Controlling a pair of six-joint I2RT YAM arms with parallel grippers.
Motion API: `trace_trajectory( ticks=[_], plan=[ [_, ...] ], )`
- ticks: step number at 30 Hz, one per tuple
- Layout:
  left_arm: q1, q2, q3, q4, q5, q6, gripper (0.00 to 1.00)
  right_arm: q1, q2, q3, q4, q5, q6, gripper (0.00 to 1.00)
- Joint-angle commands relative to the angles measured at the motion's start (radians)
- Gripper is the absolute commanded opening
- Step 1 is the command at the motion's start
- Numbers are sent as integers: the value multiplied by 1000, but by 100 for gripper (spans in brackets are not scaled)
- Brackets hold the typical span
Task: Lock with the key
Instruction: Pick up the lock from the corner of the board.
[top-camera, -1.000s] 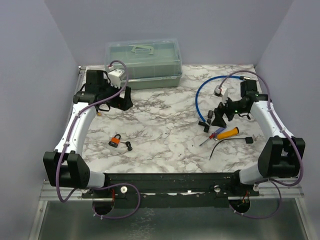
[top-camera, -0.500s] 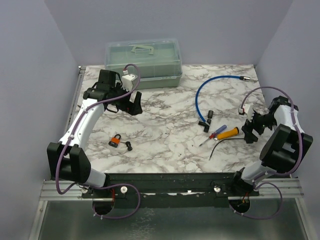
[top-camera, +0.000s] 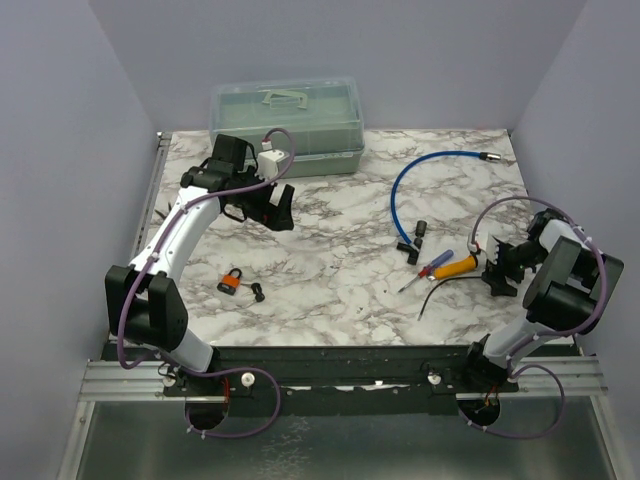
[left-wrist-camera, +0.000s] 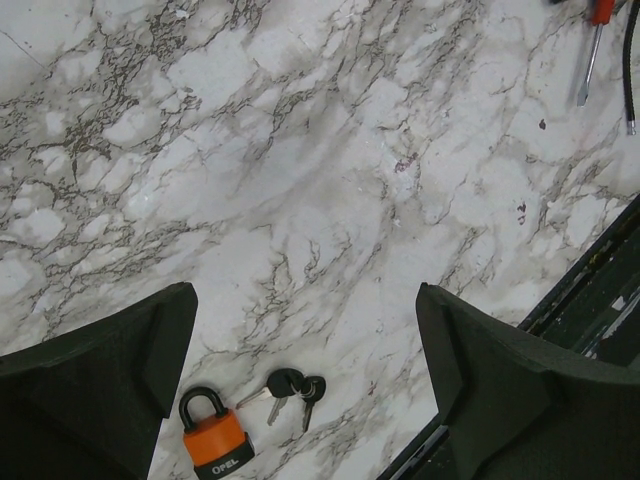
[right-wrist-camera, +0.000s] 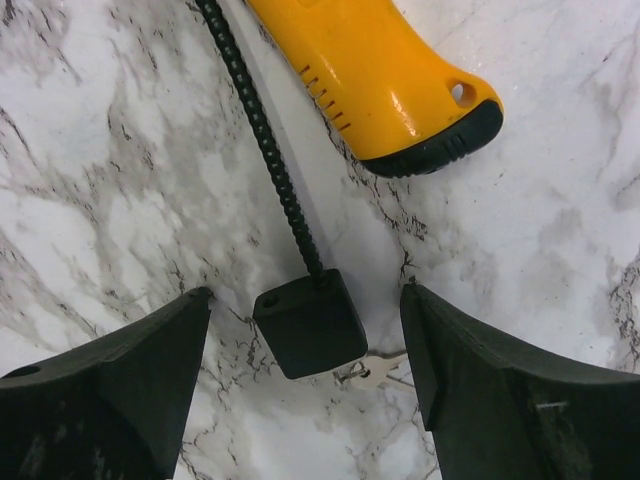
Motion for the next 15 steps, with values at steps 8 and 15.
trace_trajectory(
  ticks=[8,15],
  plan=[
    [-14,-3,29,-24,14,23,99,-38,98,19,46,67,-108,67],
    [-17,-13,27,-24,13,23,99,-38,33,17,-5,9,-164,44]
  ],
)
